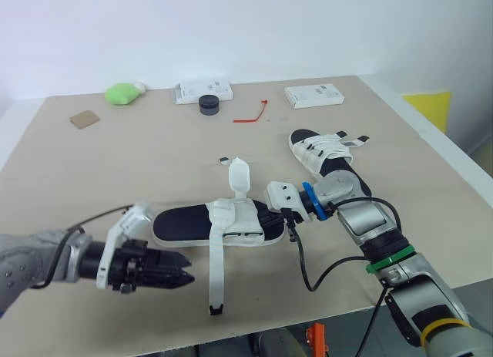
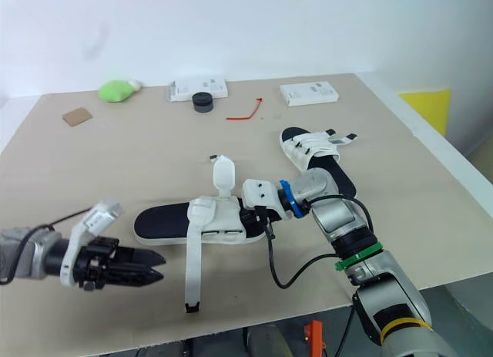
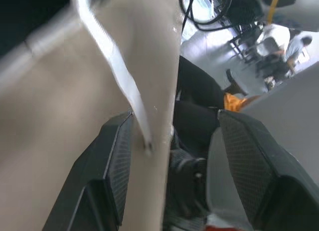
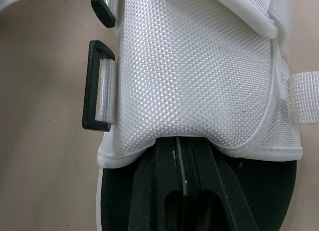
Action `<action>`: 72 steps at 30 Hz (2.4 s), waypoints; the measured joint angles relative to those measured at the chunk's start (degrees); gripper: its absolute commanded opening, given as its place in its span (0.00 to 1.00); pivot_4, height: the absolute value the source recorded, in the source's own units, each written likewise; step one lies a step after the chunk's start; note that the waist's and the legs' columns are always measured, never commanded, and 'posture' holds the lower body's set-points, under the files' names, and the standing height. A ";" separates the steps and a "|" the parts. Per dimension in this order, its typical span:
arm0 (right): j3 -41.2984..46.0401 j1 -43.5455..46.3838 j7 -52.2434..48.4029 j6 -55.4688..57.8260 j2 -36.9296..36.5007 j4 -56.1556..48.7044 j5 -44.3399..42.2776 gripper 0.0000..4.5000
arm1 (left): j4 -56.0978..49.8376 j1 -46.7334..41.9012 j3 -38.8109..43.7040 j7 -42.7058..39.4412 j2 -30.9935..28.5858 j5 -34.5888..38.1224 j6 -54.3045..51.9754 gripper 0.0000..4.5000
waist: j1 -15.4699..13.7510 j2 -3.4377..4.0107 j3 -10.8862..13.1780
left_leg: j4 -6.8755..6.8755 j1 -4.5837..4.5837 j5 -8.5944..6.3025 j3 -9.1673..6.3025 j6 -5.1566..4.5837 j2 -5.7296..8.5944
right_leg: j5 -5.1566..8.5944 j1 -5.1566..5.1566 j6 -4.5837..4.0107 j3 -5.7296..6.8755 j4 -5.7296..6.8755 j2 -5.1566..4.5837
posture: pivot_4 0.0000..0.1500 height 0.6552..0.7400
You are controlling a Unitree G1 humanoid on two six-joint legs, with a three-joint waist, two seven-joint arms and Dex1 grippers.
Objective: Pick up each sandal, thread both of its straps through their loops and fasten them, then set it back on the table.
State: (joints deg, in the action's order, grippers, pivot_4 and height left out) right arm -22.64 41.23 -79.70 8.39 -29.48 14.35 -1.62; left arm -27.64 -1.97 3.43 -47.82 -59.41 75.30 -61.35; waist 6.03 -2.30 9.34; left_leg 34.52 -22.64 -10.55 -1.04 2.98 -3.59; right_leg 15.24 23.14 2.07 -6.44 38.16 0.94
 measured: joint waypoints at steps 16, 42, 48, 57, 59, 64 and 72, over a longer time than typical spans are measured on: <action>0.19 -0.97 0.23 2.77 -0.35 -2.93 0.04 0.00 | 1.40 -0.55 -1.50 5.26 7.44 -12.31 2.53 0.62 | 0.00 -0.07 -0.02 | -0.10 0.07 -0.13 0.01 0.27 0.03 | 0.10 0.01 -0.22 -0.04 -0.01 0.03 | 1.00 1.00; 0.34 -1.89 1.31 5.01 -0.45 -5.14 0.04 0.00 | 1.88 -5.34 -4.97 8.51 17.35 -11.52 -2.97 0.00 | 0.00 -0.15 -0.08 | -0.12 0.06 -0.16 -0.04 0.32 -0.03 | 0.12 -0.22 -0.24 -0.05 0.01 0.15 | 1.00 1.00; 0.35 -1.86 1.36 4.91 -0.53 -5.01 0.04 0.00 | 4.10 -9.67 -2.86 8.45 17.96 -8.15 -5.33 0.00 | -0.01 -0.15 -0.08 | -0.11 0.07 -0.16 -0.06 0.32 -0.02 | 0.12 -0.25 -0.23 -0.05 0.01 0.15 | 1.00 1.00; 0.29 -1.46 1.17 4.68 -0.45 -4.30 0.04 0.00 | 15.77 -26.02 1.13 13.40 24.46 3.00 -9.30 0.00 | -0.04 -0.19 -0.07 | -0.05 0.05 -0.16 -0.21 0.32 -0.01 | -0.07 -0.36 0.12 -0.07 0.02 0.28 | 1.00 1.00; 0.24 -1.37 1.24 4.61 -0.33 -4.11 0.04 0.00 | 20.30 -29.68 2.08 15.94 26.03 5.34 -10.25 0.00 | -0.03 -0.18 -0.08 | -0.05 0.05 -0.16 -0.25 0.31 0.00 | -0.10 -0.36 0.16 -0.09 0.02 0.33 | 1.00 1.00; 0.21 -1.33 1.26 4.46 -0.29 -4.06 0.04 0.00 | 29.77 -35.14 1.94 15.77 27.22 4.43 -12.04 0.00 | -0.03 -0.17 -0.08 | -0.05 0.05 -0.14 -0.38 0.34 0.00 | -0.11 -0.36 0.16 -0.10 0.03 0.44 | 1.00 1.00; 0.16 -1.28 1.25 4.42 -0.23 -4.06 0.04 0.00 | 38.10 -39.68 -2.37 6.99 27.18 -3.41 -15.40 0.00 | -0.02 -0.16 -0.08 | -0.06 0.01 -0.13 -0.55 0.37 0.00 | -0.11 -0.35 0.14 -0.07 0.03 0.53 | 1.00 1.00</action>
State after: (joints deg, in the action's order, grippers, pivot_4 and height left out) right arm -22.48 39.95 -78.45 12.81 -29.72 10.29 -1.58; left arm 10.46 -41.65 1.07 -40.83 -32.23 71.89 -76.76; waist 6.01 -2.47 9.26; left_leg 34.46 -22.63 -10.68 -1.58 3.35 -3.59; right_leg 15.13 22.79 2.21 -6.51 38.19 1.47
